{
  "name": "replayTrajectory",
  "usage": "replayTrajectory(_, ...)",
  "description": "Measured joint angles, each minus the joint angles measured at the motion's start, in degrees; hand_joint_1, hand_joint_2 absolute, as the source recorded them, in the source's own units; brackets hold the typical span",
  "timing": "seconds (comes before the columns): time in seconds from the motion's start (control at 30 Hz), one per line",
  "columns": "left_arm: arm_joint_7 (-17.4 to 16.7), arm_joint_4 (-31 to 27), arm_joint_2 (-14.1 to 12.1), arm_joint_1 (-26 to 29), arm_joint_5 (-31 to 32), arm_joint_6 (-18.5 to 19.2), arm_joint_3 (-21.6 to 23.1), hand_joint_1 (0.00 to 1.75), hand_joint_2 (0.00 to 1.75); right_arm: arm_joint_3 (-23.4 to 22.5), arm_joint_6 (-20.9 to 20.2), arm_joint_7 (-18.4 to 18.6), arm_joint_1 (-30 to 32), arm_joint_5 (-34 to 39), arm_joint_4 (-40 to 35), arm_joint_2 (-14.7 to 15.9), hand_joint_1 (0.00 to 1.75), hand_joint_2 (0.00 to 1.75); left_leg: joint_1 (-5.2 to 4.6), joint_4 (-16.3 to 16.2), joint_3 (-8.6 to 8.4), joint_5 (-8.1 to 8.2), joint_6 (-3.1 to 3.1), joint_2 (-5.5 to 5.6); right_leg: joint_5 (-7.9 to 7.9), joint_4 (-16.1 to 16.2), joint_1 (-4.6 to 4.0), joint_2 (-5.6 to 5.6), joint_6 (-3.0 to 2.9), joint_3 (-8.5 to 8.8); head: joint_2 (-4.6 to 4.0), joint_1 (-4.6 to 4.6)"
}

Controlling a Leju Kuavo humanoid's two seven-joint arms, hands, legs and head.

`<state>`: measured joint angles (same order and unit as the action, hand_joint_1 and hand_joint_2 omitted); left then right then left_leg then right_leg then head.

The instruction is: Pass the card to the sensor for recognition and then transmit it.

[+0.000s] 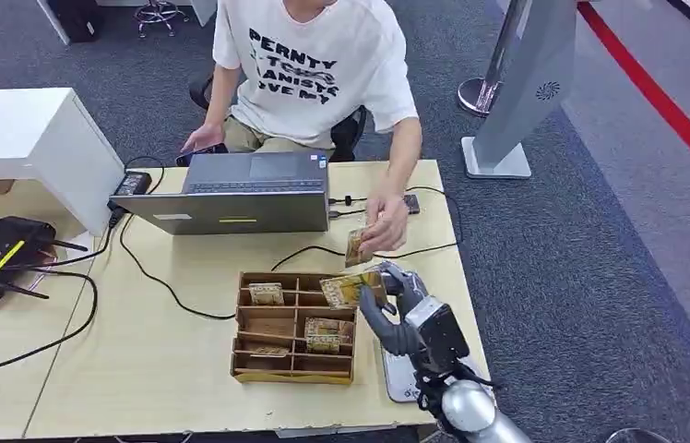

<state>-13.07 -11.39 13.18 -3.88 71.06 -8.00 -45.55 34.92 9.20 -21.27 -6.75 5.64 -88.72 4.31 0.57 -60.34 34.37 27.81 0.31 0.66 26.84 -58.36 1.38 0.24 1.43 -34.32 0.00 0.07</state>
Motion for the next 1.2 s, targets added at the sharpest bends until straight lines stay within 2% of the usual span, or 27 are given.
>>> replayTrajectory(0.3, 0.0, 0.0, -0.02, 0.07, -0.59, -0.52, -0.46, 0.0, 0.0, -7.17, -0.85, -0.57, 8.39, 0.76, -0.46, 3.39, 1.75, 1.75, 0.01, 0.0, 0.01, 0.04, -0.01, -0.02, 0.01, 0.01, -0.01, 0.01, 0.0, -0.02, 0.0, -0.02)
replayTrajectory(0.57, 0.0, 0.0, 0.0, 0.07, -0.79, -0.74, -0.87, 0.0, 0.0, -9.65, -0.61, 0.22, 11.16, -0.26, -0.48, 4.72, 1.75, 1.75, 0.01, 0.0, -0.03, 0.06, -0.04, 0.0, 0.01, 0.01, -0.01, 0.0, 0.0, 0.0, 0.0, -0.04)
replayTrajectory(0.77, 0.35, 0.0, -0.02, 0.08, -0.94, -1.16, -1.27, 0.0, 0.0, -12.48, 0.94, 0.46, 14.39, -1.12, -0.46, 7.47, 1.75, 1.75, -0.01, 0.0, -0.01, 0.1, 0.01, -0.01, 0.01, 0.02, 0.0, 0.02, 0.01, 0.0, 0.0, -0.02)
replayTrajectory(1.0, 0.35, 0.0, -0.04, 0.07, -0.74, -1.4, -1.33, 0.0, 0.0, -12.78, 2.6, 3.33, 15.22, -6.87, 0.48, 9.13, 1.75, 1.75, 0.0, 0.0, -0.02, 0.11, 0.03, -0.02, 0.01, 0.02, -0.01, 0.03, 0.01, -0.01, 0.0, 0.0)
replayTrajectory(1.2, 0.33, 0.0, -0.04, 0.07, -0.57, -1.53, -1.33, 0.0, 0.0, -9.68, 2.58, 5.55, 14.98, -10.03, 2.52, 10.71, 1.75, 1.75, 0.01, 0.0, -0.01, 0.11, 0.03, -0.02, 0.01, 0.01, -0.01, 0.02, 0.01, 0.0, 0.0, -0.02)
